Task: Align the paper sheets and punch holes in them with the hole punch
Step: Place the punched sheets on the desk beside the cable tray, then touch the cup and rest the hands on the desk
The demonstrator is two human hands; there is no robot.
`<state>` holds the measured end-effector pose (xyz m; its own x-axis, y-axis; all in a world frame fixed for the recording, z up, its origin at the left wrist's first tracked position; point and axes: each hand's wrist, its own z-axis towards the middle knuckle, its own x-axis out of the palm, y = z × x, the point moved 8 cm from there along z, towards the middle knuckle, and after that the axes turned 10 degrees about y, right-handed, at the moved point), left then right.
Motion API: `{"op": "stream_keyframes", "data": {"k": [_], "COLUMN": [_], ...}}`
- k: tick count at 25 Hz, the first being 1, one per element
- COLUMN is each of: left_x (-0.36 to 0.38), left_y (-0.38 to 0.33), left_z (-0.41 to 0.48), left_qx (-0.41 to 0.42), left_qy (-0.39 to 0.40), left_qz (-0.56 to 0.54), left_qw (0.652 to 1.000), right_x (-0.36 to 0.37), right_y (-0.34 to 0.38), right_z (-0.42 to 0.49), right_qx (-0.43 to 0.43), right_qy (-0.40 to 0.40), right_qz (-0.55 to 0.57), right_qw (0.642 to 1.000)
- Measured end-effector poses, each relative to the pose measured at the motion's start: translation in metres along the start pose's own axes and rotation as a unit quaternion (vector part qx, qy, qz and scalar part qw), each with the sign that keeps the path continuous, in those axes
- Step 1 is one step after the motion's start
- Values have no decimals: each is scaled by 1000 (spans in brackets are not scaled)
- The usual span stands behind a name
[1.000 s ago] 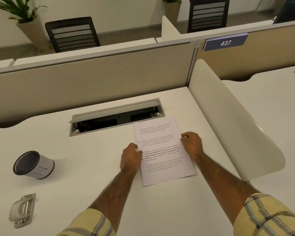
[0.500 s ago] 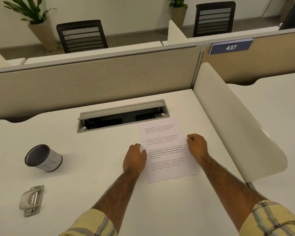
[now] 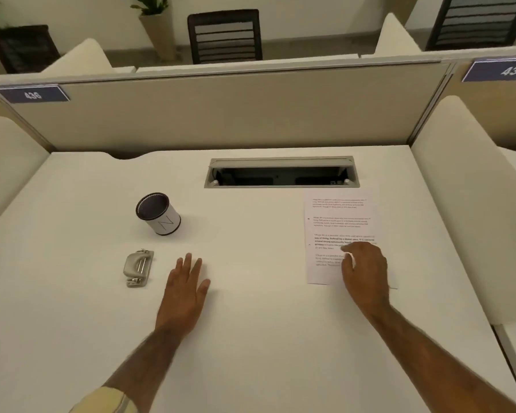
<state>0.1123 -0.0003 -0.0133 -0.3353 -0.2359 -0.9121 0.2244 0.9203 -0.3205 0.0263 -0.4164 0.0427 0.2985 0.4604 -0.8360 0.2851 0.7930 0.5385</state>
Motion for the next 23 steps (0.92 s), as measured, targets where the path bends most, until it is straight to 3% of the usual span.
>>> {"op": "stream_keyframes", "data": {"k": [3, 6, 8, 12, 18, 23], "left_x": [18, 24, 26, 29, 30, 31], "left_y": [31, 39, 43, 47, 50, 51], "left_z": [-26, -30, -29, -26, -25, -25], "left_qx": [17, 24, 23, 26, 36, 42], "left_qy": [55, 48, 48, 44, 35, 31], "left_qz": [43, 71, 77, 79, 71, 71], "left_qw": [997, 996, 996, 996, 996, 996], "right_x": [56, 121, 156, 188, 196, 189], "right_y": [65, 114, 136, 166, 179, 190], "right_z": [-42, -88, -110, -122, -116, -104], "right_qx": [-111, -181, -210, -245, -209, -156], "right_qy": [110, 265, 327, 334, 328, 328], "right_qz": [-47, -133, -184, -235, -253, -140], "right_qw": [987, 938, 903, 879, 886, 921]}}
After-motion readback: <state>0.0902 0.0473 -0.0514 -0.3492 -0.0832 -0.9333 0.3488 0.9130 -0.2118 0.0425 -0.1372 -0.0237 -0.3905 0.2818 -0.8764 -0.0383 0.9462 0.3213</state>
